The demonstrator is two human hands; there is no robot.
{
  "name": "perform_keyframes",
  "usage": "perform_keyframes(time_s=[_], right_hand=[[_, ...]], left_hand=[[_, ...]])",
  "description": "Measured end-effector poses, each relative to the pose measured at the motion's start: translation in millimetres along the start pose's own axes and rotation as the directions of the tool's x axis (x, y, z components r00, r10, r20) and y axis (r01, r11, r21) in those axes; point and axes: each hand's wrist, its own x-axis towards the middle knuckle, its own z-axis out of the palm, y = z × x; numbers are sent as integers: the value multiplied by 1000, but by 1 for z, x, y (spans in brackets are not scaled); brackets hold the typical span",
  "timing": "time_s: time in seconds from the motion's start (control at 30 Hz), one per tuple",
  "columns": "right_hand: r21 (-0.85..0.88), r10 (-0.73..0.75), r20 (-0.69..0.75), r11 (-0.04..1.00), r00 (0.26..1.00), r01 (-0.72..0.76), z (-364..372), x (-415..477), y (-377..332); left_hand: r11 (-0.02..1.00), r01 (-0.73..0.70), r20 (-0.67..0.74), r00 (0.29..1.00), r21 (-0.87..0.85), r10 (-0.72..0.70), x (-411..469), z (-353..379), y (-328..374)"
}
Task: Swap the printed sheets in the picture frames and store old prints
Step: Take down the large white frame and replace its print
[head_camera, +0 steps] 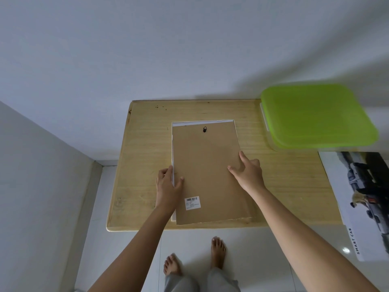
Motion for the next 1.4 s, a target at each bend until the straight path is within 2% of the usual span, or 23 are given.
perform_keyframes(time_s=[0.2,0.4,0.67,0.87,1.03,1.13,1.27,1.4], right_hand=[[-98,30,27,995,999,-27,5,0,-5],[36,-3,7,999,1000,3,4,-10,7],[104,36,-12,994,999,-34,10,-18,14],[-11,47,15,999,999,-46,12,-16,11],[-49,70,73,997,995,-67,10,-18,8],[3,46,76,999,996,-46,7,-27,12],[149,-10,100,989,995,-5,1,-43,28],[159,-44,114,987,992,26,3,-49,36]], left_hand=[[999,-6,-27,1000,-47,4,0,-1,0],[993,-8,-27,1000,-117,4,-4,-3,0],[984,-20,-23,1000,-175,16,-6,-4,-8],[975,-22,-63,998,-220,8,-3,-2,-4],[983,-27,-54,998,-179,18,1,-2,-1],[983,-33,-22,999,-182,29,-4,-6,-6],[961,-60,122,988,-269,96,-9,-15,-23],[948,-79,197,970,-308,145,-7,-17,-28]])
